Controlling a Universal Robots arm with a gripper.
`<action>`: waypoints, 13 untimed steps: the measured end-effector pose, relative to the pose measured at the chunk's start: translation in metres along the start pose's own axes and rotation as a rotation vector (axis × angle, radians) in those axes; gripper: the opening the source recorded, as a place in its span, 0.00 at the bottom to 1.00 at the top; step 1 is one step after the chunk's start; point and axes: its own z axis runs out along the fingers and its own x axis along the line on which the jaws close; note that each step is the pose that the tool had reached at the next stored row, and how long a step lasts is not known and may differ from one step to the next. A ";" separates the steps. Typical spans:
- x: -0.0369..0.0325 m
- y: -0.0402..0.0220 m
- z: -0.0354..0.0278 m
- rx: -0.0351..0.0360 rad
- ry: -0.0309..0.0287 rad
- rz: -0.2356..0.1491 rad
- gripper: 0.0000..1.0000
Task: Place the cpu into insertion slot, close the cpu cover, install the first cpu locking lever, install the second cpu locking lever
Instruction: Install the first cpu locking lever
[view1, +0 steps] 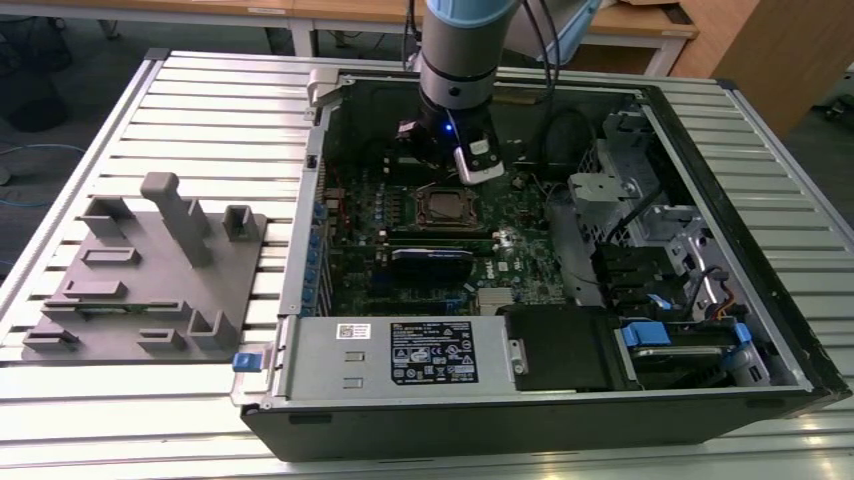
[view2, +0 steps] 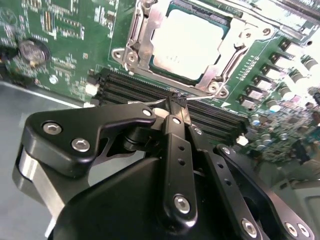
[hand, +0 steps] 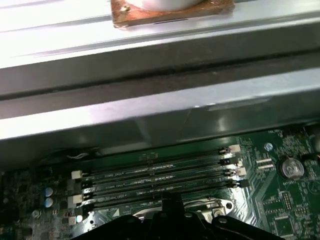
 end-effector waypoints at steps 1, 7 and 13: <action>0.0000 -0.0002 0.0005 -0.0001 -0.0044 0.017 0.11; 0.0000 -0.0005 0.0023 -0.0009 -0.0274 0.106 0.11; 0.0000 0.0002 0.0044 -0.0019 -0.0464 0.180 0.11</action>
